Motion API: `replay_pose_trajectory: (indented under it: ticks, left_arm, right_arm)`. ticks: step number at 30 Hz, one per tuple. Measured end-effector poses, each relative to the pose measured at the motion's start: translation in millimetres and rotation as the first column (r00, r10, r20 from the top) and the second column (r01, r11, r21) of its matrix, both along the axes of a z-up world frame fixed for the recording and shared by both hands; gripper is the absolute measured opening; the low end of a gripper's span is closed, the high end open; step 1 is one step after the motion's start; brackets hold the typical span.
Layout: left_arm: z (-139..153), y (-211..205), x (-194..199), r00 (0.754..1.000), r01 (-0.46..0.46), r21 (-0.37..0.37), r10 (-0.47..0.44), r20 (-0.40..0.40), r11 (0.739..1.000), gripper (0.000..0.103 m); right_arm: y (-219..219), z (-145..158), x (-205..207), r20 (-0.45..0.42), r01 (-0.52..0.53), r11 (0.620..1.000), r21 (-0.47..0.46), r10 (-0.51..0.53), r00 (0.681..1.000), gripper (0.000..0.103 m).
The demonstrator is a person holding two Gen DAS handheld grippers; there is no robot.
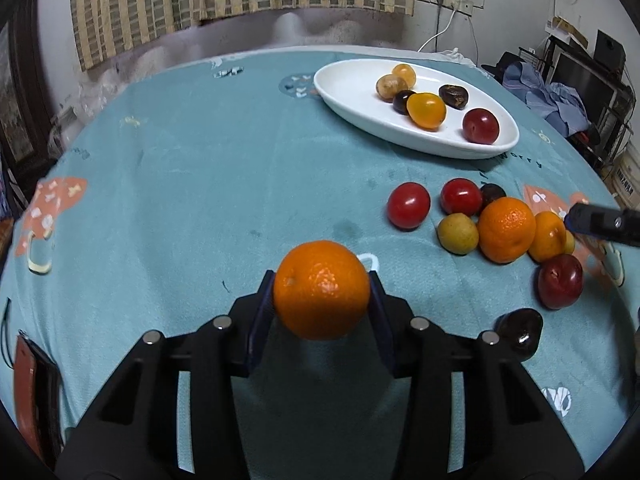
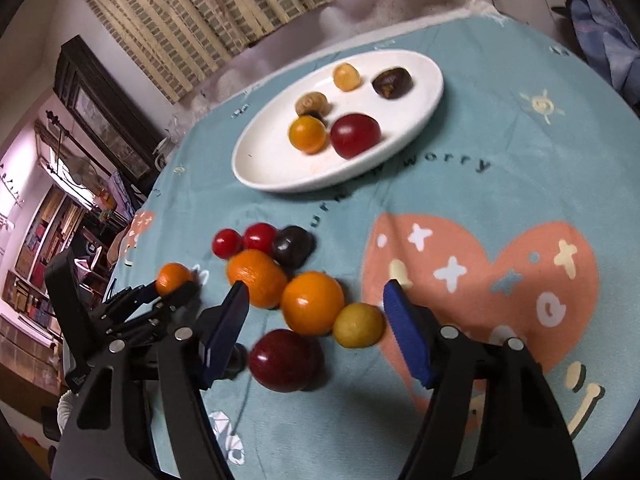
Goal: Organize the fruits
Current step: 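Grasp the mandarin with the left tool and lift it, then carry the mandarin to the plate with the left tool while the right tool carries a yellow-green fruit there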
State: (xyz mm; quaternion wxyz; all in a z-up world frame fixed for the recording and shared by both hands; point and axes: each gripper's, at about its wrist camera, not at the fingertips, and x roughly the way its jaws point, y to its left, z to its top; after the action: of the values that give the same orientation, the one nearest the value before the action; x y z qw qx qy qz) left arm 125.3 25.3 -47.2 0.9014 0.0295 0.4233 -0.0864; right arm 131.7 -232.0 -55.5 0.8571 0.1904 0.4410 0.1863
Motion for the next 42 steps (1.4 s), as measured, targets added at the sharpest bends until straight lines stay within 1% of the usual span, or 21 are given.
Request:
replay_pose_trajectory:
  ticks: [3, 6, 8, 9, 12, 14, 15, 16, 17, 18, 21, 24, 26, 30, 33, 35, 37, 39, 42]
  left_arm:
    - [-2.0, 1.2, 1.5, 1.0, 0.001, -0.009, -0.001, -0.014, 1.0, 0.046]
    - [-2.7, -0.3, 1.4, 1.0, 0.005, -0.001, -0.005, -0.014, 1.0, 0.046]
    - [-2.9, -0.4, 1.8, 1.0, 0.006, -0.004, -0.006, -0.016, 1.0, 0.046]
    - [-3.2, -0.3, 2.0, 1.0, 0.006, -0.007, -0.006, -0.019, 1.0, 0.046]
    - [-3.8, -1.4, 2.0, 1.0, 0.007, -0.01, -0.007, -0.021, 1.0, 0.046]
    - [-3.7, -1.2, 2.1, 1.0, 0.007, -0.01, -0.007, -0.021, 1.0, 0.046]
    - [-3.7, -1.3, 2.1, 1.0, 0.007, -0.01, -0.007, -0.021, 1.0, 0.046]
    - [-3.7, -1.3, 1.9, 1.0, 0.007, -0.009, -0.007, -0.021, 1.0, 0.046]
    - [-3.7, -1.4, 2.0, 1.0, 0.007, -0.008, -0.007, -0.021, 1.0, 0.046]
    - [-3.8, -1.6, 2.0, 1.0, 0.007, -0.008, -0.008, -0.021, 1.0, 0.046]
    - [-4.0, -1.9, 1.9, 1.0, 0.01, -0.012, -0.01, -0.022, 1.0, 0.046]
    - [-3.8, -1.0, 1.4, 1.0, 0.015, -0.019, -0.015, -0.021, 1.0, 0.046]
    - [-3.1, 1.1, 1.4, 1.0, 0.015, -0.037, -0.016, -0.018, 0.999, 0.046]
    - [0.9, 6.0, -0.1, 1.0, 0.001, -0.067, -0.001, 0.002, 0.998, 0.045]
    - [5.6, 7.7, -1.1, 1.0, -0.006, -0.074, 0.008, 0.026, 0.997, 0.045]
    - [11.9, 11.2, -2.6, 0.999, -0.014, -0.088, 0.019, 0.049, 0.996, 0.045]
    - [21.5, 13.3, -1.9, 0.997, -0.015, -0.117, 0.023, 0.069, 0.993, 0.045]
    - [32.3, 9.5, 6.2, 0.996, -0.006, -0.137, 0.017, 0.083, 0.991, 0.045]
    - [45.6, -10.8, 28.6, 0.995, 0.03, -0.111, -0.019, 0.095, 0.993, 0.045]
  right_arm:
    - [-8.5, -3.6, -0.6, -0.026, 0.001, 0.997, 0.081, 0.001, 1.0, 0.06]
    - [-7.6, -4.2, -1.7, -0.032, -0.001, 0.997, 0.08, 0.003, 0.999, 0.06]
    - [-7.8, -8.6, -1.6, -0.057, -0.003, 0.998, 0.069, 0.007, 0.998, 0.06]
    - [-8.4, -13.6, -2.2, -0.08, -0.005, 0.997, 0.08, 0.011, 0.997, 0.06]
    - [-11.6, -14.0, -9.8, -0.073, -0.01, 0.996, 0.084, 0.016, 0.997, 0.058]
    - [-16.7, -16.4, -13.2, -0.071, 0.001, 0.995, 0.095, 0.006, 0.997, 0.052]
    - [-19.2, -18.1, -13.0, -0.072, 0.013, 0.995, 0.094, -0.006, 0.997, 0.041]
    - [-22.7, -20.4, -13.4, -0.073, 0.03, 0.994, 0.103, -0.023, 0.997, 0.033]
    - [-24.1, -21.8, -13.6, -0.073, 0.04, 0.994, 0.103, -0.033, 0.997, 0.029]
    - [-23.8, -22.7, -13.8, -0.068, 0.038, 0.994, 0.105, -0.031, 0.997, 0.028]
    - [-18.3, -20.4, -13.6, -0.049, 0.025, 0.997, 0.075, -0.021, 0.999, 0.028]
    - [-18.8, -20.8, -10.0, -0.052, 0.027, 0.996, 0.086, -0.023, 0.998, 0.028]
    - [-19.5, -19.1, -11.5, -0.047, 0.036, 0.996, 0.086, -0.032, 0.998, 0.028]
    - [-33.2, -7.3, -14.9, -0.009, 0.067, 0.989, 0.133, -0.066, 0.998, 0.027]
    - [-38.3, -9.6, -12.8, -0.022, 0.081, 0.985, 0.154, -0.078, 0.997, 0.028]
    - [-35.2, -10.1, -11.6, -0.024, 0.071, 0.986, 0.152, -0.068, 0.997, 0.027]
    - [-33.9, -2.6, -13.1, 0.01, 0.069, 0.986, 0.148, -0.071, 0.997, 0.028]
    - [-32.1, 7.6, -4.8, 0.032, 0.079, 0.987, 0.141, -0.084, 0.996, 0.028]
    - [-25.5, 23.7, 21.3, 0.042, 0.08, 0.99, 0.117, -0.085, 0.995, 0.028]
